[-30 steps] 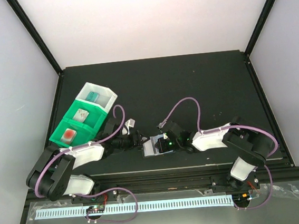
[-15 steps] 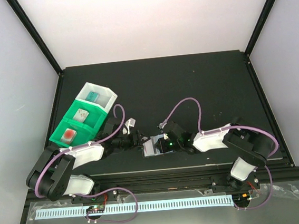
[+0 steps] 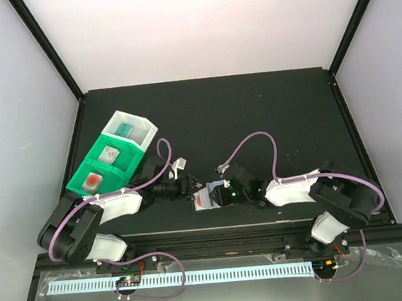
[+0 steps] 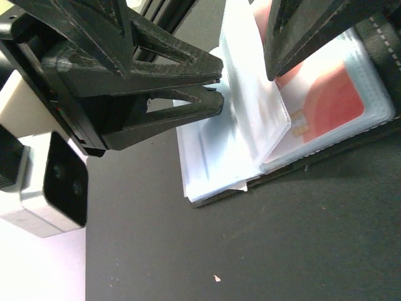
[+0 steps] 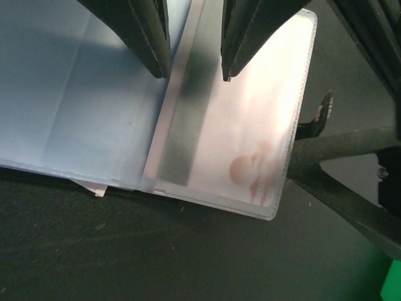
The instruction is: Take the credit cards out of the card holder
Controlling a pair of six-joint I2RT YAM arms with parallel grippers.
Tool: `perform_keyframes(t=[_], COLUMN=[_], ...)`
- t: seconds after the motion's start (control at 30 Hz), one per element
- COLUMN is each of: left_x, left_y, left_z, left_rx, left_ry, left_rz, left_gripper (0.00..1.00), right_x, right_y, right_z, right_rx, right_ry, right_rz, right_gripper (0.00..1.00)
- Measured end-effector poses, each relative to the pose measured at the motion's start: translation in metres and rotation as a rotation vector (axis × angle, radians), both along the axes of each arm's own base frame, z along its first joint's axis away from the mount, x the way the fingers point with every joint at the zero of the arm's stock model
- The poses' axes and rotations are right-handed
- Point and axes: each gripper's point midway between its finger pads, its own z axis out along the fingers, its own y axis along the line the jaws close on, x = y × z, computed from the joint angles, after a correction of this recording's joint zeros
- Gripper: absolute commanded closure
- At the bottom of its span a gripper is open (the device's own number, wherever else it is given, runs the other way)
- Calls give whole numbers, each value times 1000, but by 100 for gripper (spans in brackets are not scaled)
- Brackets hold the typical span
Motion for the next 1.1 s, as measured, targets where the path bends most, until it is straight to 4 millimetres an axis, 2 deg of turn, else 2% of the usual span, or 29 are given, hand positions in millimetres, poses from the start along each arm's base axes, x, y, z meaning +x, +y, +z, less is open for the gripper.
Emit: perform_keyframes(t=[0.27,0.57,0.8,0.97,1.1], left_x=[-2,-6,-7,-8,-9], left_y=[-15,-38,-62,-81,-86], left_z=[8,15,27,25,24], left_rx=[-37,-78,-110,-119,-119], left_ry=[-3,8,-8,7,17], left_rz=[-38,-85,-128,-161,-167], left_gripper=[40,40,40,40,40], right_x=[4,2,2,-1,-5], right_y=[-12,-33,-50,-64,-70], right_z=[24,32,49,57,60], right_rx=[15,-10,-4,-3,2], right_ry=[-69,-103,-152,-175,-183], right_rz=[-43,-87,-131,-157,-161], right_gripper=[69,69,67,64,63])
